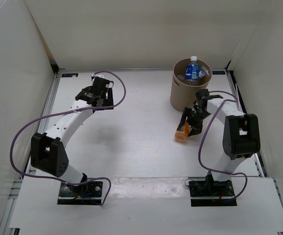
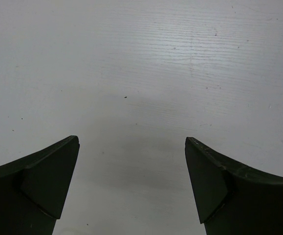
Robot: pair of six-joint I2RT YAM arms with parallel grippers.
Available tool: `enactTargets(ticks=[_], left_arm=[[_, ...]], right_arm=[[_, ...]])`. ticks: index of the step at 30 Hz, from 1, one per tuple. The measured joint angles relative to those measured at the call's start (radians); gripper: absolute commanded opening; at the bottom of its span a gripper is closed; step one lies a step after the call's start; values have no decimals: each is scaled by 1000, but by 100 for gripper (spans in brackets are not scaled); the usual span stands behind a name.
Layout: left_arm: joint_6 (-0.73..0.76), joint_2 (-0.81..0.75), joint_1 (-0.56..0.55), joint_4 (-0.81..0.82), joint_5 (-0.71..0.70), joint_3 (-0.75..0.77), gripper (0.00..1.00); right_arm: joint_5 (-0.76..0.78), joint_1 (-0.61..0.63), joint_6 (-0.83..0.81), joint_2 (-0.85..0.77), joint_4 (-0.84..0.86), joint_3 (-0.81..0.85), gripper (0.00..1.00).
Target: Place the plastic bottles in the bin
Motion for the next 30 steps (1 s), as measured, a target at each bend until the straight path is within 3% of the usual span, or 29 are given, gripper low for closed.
enactTargets(ticks=[16, 17, 22, 23, 29, 30], left_arm=[[7, -7, 5, -29, 0, 0, 100], [7, -7, 5, -29, 0, 0, 100], [0, -7, 5, -33, 10, 0, 100], [-4, -7, 5, -33, 17, 0, 100], [-32, 11, 5, -14, 106, 1, 100], [-38, 21, 5, -7, 130, 2, 100]], right_arm=[[-45, -3, 6, -18, -50, 24, 23], [-46, -8, 5, -22, -47, 21, 17], [-19, -51, 3, -43, -18, -41, 7], [-18, -66, 3, -50, -12, -58, 0], [-21, -168, -9, -135, 2, -154, 0], [-32, -182, -14, -153, 6, -166, 18]])
